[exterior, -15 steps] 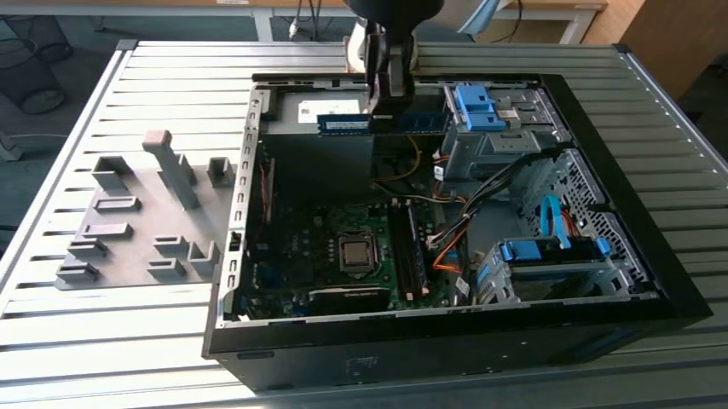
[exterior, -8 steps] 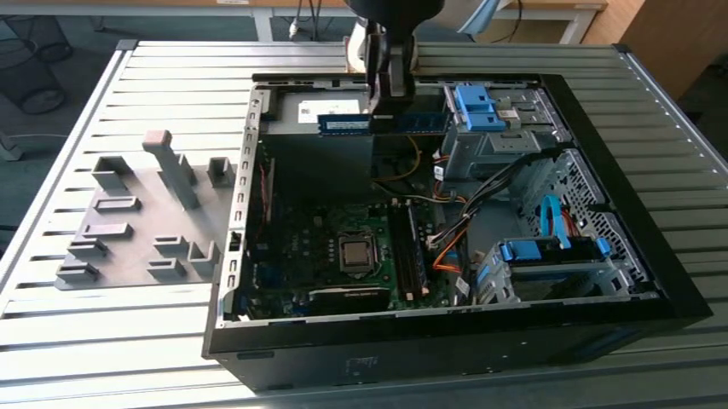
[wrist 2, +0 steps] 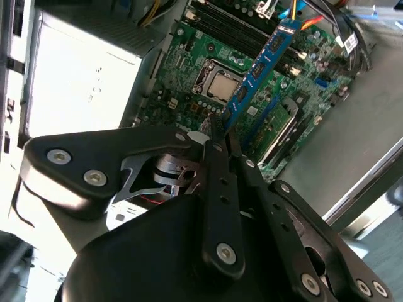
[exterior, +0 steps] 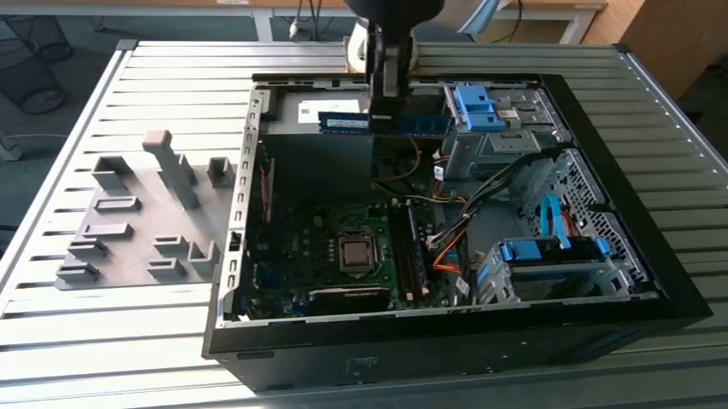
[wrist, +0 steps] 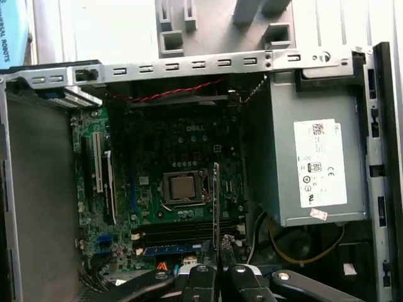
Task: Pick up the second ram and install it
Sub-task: 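Insert the second ram into the second slot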
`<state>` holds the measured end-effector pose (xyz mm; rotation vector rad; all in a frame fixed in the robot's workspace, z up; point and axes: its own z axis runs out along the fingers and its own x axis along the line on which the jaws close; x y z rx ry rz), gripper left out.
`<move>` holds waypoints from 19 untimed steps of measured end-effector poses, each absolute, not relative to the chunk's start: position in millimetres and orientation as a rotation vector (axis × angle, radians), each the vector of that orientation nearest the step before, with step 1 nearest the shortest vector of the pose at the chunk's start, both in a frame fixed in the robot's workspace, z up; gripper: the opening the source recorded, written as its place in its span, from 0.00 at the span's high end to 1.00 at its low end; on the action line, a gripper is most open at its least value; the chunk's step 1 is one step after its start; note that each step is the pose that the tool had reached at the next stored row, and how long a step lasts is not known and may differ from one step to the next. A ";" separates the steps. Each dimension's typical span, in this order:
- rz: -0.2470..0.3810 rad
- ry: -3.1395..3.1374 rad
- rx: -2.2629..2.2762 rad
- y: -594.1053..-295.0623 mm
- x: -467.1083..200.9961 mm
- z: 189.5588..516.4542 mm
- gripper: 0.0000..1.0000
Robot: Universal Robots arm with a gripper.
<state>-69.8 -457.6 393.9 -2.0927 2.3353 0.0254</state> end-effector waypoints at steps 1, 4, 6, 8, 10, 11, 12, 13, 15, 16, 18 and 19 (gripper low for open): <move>0.025 2.354 -2.071 -457.6 -69.8 393.8 0.86; 0.025 2.409 -2.006 -457.6 -69.8 393.1 0.86; 0.025 2.445 -1.963 -457.6 -69.8 392.8 0.86; 0.025 2.479 -1.918 -457.6 -69.8 392.3 0.86; 0.024 2.510 -1.878 -457.5 -69.8 391.7 0.86; 0.024 2.518 -1.866 -457.5 -69.8 391.5 0.86; 0.024 2.524 -1.858 -457.5 -69.8 391.3 0.86; 0.024 2.529 -1.852 -457.4 -69.8 391.0 0.86; 0.024 2.531 -1.848 -456.8 -69.9 389.8 0.86; 0.024 2.532 -1.847 -456.2 -69.9 389.4 0.86; 0.024 2.535 -1.843 -456.0 -69.8 388.6 0.86; 0.024 2.538 -1.839 -456.0 -69.8 388.4 0.86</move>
